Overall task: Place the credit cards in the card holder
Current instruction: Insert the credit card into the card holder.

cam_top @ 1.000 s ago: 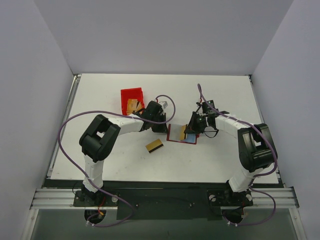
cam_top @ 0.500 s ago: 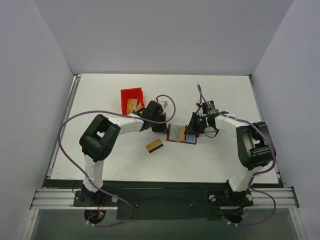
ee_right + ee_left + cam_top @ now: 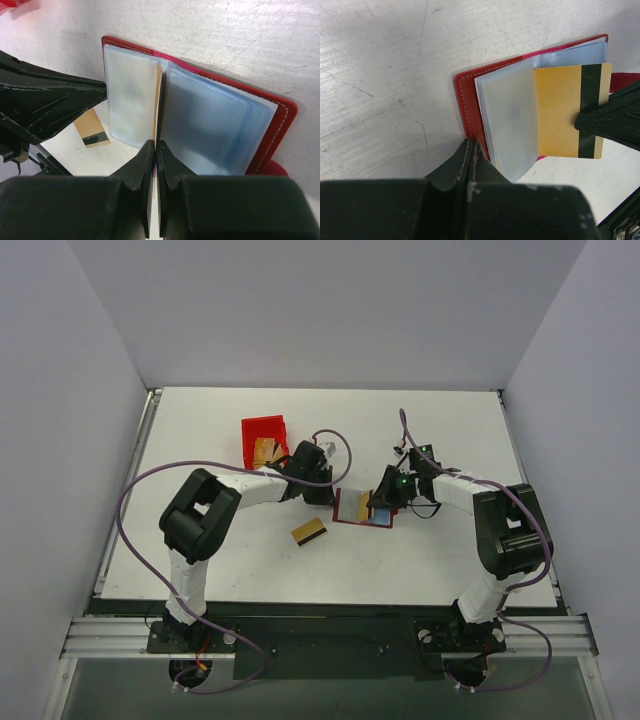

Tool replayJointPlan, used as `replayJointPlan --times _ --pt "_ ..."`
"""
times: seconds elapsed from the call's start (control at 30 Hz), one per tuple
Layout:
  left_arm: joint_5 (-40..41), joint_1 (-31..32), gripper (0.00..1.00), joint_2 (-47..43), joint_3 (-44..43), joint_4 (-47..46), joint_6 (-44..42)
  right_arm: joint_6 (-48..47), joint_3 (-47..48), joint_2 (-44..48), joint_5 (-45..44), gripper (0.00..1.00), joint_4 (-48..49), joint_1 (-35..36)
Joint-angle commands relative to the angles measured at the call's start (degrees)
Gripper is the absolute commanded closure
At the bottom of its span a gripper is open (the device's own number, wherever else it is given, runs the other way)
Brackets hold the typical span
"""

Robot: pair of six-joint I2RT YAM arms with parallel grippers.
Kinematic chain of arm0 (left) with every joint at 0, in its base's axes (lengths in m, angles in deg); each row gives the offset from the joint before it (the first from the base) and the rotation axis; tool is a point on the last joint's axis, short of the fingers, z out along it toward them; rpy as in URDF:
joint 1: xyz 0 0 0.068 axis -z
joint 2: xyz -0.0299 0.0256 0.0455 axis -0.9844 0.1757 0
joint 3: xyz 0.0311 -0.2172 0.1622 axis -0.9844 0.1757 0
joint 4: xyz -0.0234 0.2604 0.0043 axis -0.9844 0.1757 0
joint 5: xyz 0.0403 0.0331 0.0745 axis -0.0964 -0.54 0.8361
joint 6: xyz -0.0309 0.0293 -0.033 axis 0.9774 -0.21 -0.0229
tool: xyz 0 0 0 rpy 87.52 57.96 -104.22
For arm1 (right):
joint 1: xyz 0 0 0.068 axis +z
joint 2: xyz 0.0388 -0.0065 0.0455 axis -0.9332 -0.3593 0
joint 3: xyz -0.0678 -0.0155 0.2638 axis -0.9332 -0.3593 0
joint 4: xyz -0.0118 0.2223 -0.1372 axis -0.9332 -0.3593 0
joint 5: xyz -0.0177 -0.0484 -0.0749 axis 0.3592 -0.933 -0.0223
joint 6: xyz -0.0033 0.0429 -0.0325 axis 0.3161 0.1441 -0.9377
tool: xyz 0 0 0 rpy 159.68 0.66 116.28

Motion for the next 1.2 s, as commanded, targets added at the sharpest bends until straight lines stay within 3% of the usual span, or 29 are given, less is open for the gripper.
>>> replayJointPlan --times 0.0,0.53,1.17 --pt "-0.9 0.2 1.0 1.3 -2.2 1.0 -0.8 0.4 -1.4 -1.1 3.7 1.0 4.4 0.2" --pt "-1.4 -0.1 1.0 1.7 -2.0 0.7 -0.7 0.0 -2.7 -0.8 7.0 1.0 7.7 0.2" --pt "-1.6 -0.4 1.0 1.7 -1.8 0.7 -0.6 -2.9 -3.1 1.5 5.4 1.0 5.2 0.7"
